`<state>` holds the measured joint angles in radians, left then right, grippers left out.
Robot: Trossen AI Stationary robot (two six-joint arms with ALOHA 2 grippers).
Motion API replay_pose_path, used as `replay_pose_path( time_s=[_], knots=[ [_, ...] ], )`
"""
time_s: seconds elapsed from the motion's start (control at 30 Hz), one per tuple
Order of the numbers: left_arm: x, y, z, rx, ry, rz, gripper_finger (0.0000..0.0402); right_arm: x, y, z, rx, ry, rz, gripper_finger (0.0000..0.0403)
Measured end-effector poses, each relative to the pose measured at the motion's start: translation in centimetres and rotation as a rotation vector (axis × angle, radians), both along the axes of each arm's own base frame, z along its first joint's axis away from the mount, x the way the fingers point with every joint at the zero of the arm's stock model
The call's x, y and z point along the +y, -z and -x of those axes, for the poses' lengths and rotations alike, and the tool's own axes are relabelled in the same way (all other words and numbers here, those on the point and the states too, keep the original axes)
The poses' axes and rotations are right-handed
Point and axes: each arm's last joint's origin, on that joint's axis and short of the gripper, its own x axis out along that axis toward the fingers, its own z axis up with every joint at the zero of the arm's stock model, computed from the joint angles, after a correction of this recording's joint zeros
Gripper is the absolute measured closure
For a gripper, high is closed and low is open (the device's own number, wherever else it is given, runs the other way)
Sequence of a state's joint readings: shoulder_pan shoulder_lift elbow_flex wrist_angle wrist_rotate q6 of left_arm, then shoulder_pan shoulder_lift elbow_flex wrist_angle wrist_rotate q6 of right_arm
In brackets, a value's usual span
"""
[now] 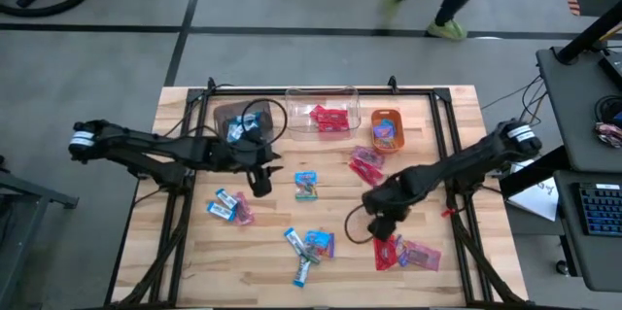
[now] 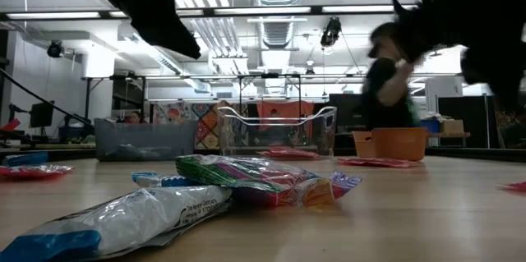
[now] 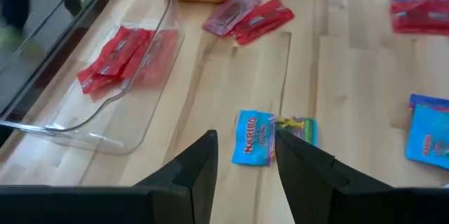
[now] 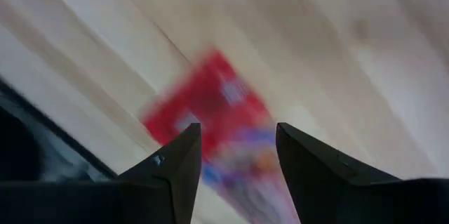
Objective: Sort candy
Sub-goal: Put the red chocolate into the transparent bin
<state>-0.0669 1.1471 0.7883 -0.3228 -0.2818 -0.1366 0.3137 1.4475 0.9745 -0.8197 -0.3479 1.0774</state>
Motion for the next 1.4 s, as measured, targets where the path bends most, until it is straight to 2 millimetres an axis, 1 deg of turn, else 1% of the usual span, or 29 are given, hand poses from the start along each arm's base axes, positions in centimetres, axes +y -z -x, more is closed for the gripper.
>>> replay_pose_path(
  time_s=[0.1,0.2,0.33,0.43,0.5,0.57,0.67,0.73,0.83,0.93,1.03,1.2,1.3,1.4],
  knots=[
    [0.0,0.4,-0.3,0.022,0.015,-0.02,0.0274,0.9,0.5,1.3,0.156,-0.067,0.002,0.0227],
    [0.0,0.6,-0.5,0.032,0.015,-0.049,0.0274,1.9,0.3,2.6,0.232,-0.179,0.037,0.0227],
    [0.1,0.8,-0.7,0.036,-0.001,-0.064,0.0274,4.3,0.1,4.3,0.171,-0.413,0.164,0.0227],
    [0.1,0.8,-0.8,0.034,-0.01,-0.071,0.0274,6.5,0.2,5.8,0.131,-0.493,0.236,0.0227],
    [0.1,0.8,-0.8,0.031,-0.01,-0.071,0.0274,7.8,0.3,6.5,0.09,-0.469,0.281,0.0227],
    [0.1,0.8,-0.9,0.024,-0.01,-0.071,0.0274,8.8,0.3,7.1,0.067,-0.374,0.321,0.0227],
    [0.1,0.7,-0.9,0.011,-0.01,-0.07,0.0274,10.1,0.3,7.8,0.075,-0.246,0.295,0.0223],
    [0.1,0.6,-1.0,0.003,-0.011,-0.07,0.0274,10.9,0.2,8.3,0.062,-0.202,0.281,0.0214],
    [0.1,0.5,-1.1,-0.007,-0.009,-0.072,0.0274,12.2,0.3,9.0,0.003,-0.222,0.263,0.0193],
    [0.1,0.4,-1.1,-0.018,-0.011,-0.07,0.0274,13.1,0.8,9.6,-0.028,-0.257,0.284,0.0164],
    [0.1,0.4,-1.1,-0.021,-0.012,-0.068,0.0274,13.6,1.8,9.8,-0.004,-0.259,0.319,0.0132],
    [0.1,0.4,-1.1,-0.023,-0.012,-0.067,0.0274,14.3,3.8,9.4,0.026,-0.278,0.357,0.0089],
    [0.1,0.4,-1.2,-0.028,-0.012,-0.068,0.0274,14.5,4.9,9.3,0.058,-0.285,0.38,0.008],
    [0.1,0.4,-1.2,-0.028,-0.008,-0.073,0.0274,14.6,5.4,9.2,0.071,-0.288,0.39,0.0086]
  ],
)
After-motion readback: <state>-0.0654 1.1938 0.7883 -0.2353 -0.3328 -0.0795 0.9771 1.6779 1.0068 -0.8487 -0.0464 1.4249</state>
